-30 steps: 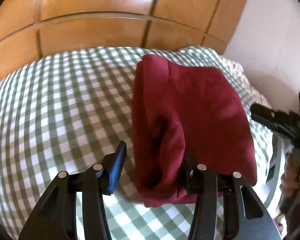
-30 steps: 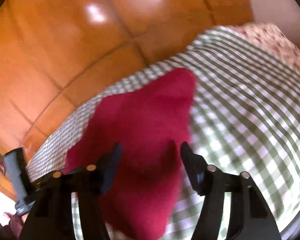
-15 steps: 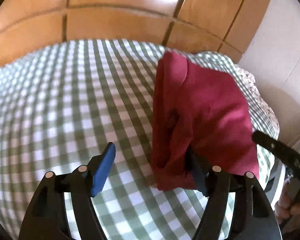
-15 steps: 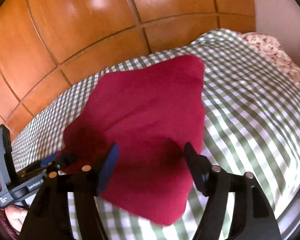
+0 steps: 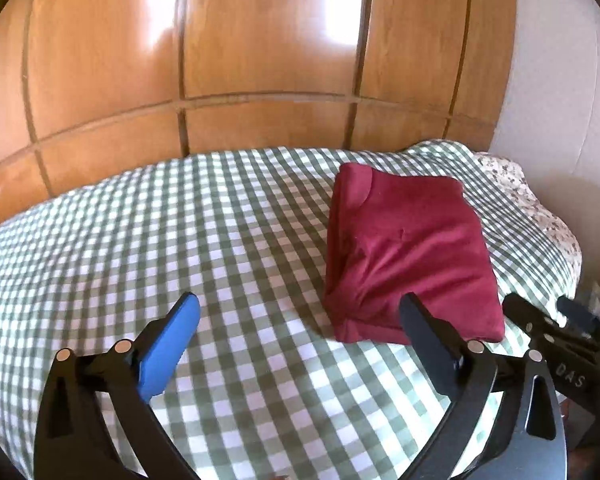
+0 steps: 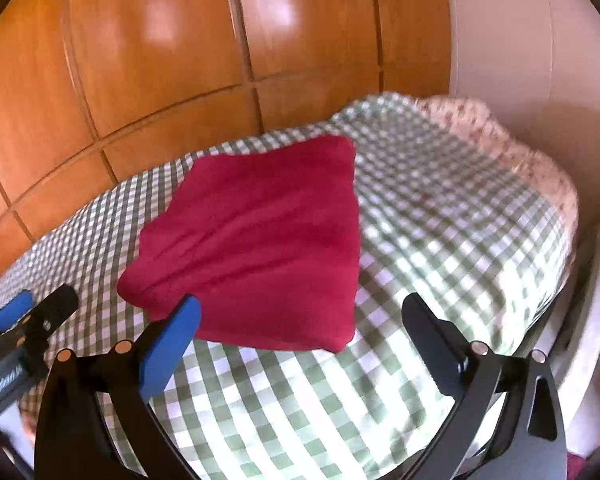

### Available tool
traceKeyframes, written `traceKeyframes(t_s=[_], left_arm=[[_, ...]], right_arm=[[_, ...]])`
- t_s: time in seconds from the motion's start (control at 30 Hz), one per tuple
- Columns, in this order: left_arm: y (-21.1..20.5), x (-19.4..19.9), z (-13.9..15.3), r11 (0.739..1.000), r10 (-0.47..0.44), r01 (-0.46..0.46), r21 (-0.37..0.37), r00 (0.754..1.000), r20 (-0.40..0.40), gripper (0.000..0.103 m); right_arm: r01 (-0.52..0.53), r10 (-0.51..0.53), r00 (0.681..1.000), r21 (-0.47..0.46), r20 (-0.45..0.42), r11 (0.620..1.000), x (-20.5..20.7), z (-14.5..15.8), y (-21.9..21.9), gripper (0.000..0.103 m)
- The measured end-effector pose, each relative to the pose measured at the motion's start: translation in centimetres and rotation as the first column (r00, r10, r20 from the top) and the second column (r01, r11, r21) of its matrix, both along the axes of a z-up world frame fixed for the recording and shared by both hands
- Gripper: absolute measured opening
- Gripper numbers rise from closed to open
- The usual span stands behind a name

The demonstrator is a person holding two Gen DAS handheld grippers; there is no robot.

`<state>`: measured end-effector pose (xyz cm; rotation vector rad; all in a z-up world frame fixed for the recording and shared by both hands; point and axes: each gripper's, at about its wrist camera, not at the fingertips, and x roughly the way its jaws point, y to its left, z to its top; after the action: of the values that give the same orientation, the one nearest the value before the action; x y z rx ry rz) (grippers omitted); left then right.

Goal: Fold small clothes

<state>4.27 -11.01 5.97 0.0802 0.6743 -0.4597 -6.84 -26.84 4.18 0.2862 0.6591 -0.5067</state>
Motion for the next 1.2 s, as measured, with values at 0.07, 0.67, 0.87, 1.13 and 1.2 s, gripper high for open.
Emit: traceKeyframes(t_s=[0.07, 0.67, 0.87, 1.13, 1.2], left_arm=[[0.0, -0.5, 0.1, 1.0, -0.001, 0.001, -0.001, 1.0, 0.002, 0.099], [1.1, -2.1, 0.1, 0.998, 0.048, -0.049, 0.027, 0.999, 0.02, 0.099], [0.6, -2.3, -0.2, 0.995, 0.068, -0.07, 0.07, 0.997, 0.032, 0.099], [1.4, -2.4, -0.2, 0.994, 0.089, -0.091, 0.06, 0.995, 0.033, 0.099], [1.7, -2.4, -0.2, 0.993, 0.097, -0.099, 0.056, 0.995, 0.034, 0.099]], right_arm=[[0.01, -0.01, 1.0, -0.03, 0.022, 0.999, -0.4, 0.4, 0.5, 0.101], [0.044, -0.042, 0.999, -0.084, 0.032, 0.995, -1.2, 0.3, 2.5, 0.101], [0.046, -0.042, 0.998, -0.097, 0.039, 0.994, -1.3, 0.4, 2.6, 0.101], [0.033, -0.031, 0.999, -0.079, 0.026, 0.996, -1.2, -0.2, 2.6, 0.101], [0.028, -0.025, 0.999, -0.09, 0.03, 0.996, -1.2, -0.2, 2.9, 0.101]])
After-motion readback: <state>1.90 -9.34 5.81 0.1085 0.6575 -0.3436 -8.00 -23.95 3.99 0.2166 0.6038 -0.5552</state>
